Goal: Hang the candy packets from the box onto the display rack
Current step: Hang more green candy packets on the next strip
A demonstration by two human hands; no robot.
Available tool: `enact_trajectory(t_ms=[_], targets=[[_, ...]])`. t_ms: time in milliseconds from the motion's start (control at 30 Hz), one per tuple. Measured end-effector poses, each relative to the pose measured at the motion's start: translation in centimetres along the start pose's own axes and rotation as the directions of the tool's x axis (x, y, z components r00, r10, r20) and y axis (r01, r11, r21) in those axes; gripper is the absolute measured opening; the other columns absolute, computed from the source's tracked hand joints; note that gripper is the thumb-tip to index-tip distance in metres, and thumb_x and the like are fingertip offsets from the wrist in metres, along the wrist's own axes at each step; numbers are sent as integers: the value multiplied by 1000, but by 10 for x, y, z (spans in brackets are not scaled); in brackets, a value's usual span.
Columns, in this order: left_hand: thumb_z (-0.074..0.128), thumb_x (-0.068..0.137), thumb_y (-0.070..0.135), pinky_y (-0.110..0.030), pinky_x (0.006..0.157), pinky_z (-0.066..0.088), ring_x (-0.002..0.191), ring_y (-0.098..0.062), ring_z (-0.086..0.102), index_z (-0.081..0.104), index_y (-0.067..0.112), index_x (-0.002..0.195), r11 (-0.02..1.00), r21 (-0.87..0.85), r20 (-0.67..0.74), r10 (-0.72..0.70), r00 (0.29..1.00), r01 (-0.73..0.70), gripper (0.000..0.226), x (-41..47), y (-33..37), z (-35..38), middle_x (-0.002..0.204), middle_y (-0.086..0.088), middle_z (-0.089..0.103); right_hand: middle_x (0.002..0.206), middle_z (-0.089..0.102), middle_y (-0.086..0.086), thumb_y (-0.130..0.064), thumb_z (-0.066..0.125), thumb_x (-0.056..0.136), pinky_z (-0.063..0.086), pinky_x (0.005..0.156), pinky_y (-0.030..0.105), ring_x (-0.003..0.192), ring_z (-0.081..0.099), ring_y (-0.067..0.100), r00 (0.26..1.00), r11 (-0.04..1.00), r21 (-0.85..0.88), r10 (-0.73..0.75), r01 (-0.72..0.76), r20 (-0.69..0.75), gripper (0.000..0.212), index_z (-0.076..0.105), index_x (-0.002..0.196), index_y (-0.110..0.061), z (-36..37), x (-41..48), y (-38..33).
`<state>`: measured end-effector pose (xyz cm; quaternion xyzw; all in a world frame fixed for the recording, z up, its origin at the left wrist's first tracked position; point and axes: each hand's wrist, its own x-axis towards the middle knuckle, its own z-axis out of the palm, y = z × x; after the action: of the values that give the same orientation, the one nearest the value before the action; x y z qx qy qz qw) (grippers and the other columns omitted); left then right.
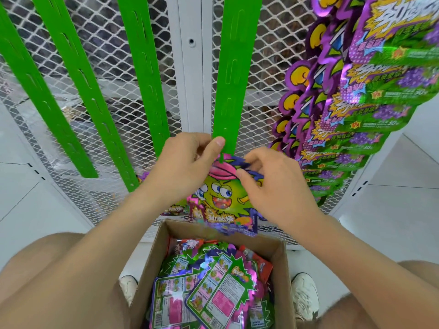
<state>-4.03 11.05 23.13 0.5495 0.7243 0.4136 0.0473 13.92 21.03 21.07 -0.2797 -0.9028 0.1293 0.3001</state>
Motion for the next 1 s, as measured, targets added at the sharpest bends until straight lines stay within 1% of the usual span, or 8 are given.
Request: enact_trajectory(t_ms=[167,267,400,500,633,767,900,1000], targets=[[71,96,21,-36,93,38,109,-31,56,66,11,121,952,279,-196,183,963,-125,28,-17,-3,12,117,-10,65,100,55,1,-13,69,89,48,84,40,95,56,23,977,979,45,-192,197,-96,19,60,106,-13,-7,-18,-7],[71,86,10,-41,86,41,101,-33,50,60,10,110,926,327,-268,283,921,-190,26,-36,0,28,108,-9,58,81,60,-10,-25,64,91,54,73,40,77,60,15,947,986,58,-167,157,273,4,61,94,-25,1,-30,0],[70,86,18,-44,73,51,91,-33,63,59,20,96,884,420,307,76,949,-207,16,-64,-16,75,94,-2,65,68,47,0,-38,55,97,59,67,45,72,62,30,628,935,-192,-41,299,777,33,42,70,-23,17,-44,22],[67,96,29,-41,70,54,89,-32,65,58,15,101,852,499,699,-290,654,-156,17,-90,-53,121,88,-4,63,69,37,5,-30,53,103,59,67,43,73,60,33,461,885,-259,58,386,886,45,29,67,-20,19,-49,33],[54,108,26,-44,77,52,94,-32,64,52,-1,124,847,530,798,-483,362,-37,32,-123,-98,167,107,-13,61,76,41,5,-25,52,105,56,65,39,77,62,30,423,877,-298,124,377,898,39,33,71,-19,32,-49,46],[65,103,33,-28,63,47,94,-26,59,33,-6,148,802,543,709,-596,378,248,67,-159,-128,202,112,-13,58,75,47,4,-26,53,104,38,50,29,63,52,22,449,880,-311,130,359,884,34,42,73,-15,41,-51,57],[80,89,53,-45,107,50,133,-38,49,30,-7,149,745,636,582,-634,509,200,99,-180,-154,227,144,-20,46,88,47,2,-26,50,104,34,50,29,66,51,17,413,864,-352,190,361,891,14,55,96,-16,45,-55,60],[93,78,44,-43,84,57,112,-33,64,31,-1,146,756,527,556,-652,515,388,102,-179,-162,226,129,-17,59,83,51,2,-24,51,104,40,53,30,63,51,18,366,870,-347,214,350,906,23,50,82,-16,49,-57,59]])
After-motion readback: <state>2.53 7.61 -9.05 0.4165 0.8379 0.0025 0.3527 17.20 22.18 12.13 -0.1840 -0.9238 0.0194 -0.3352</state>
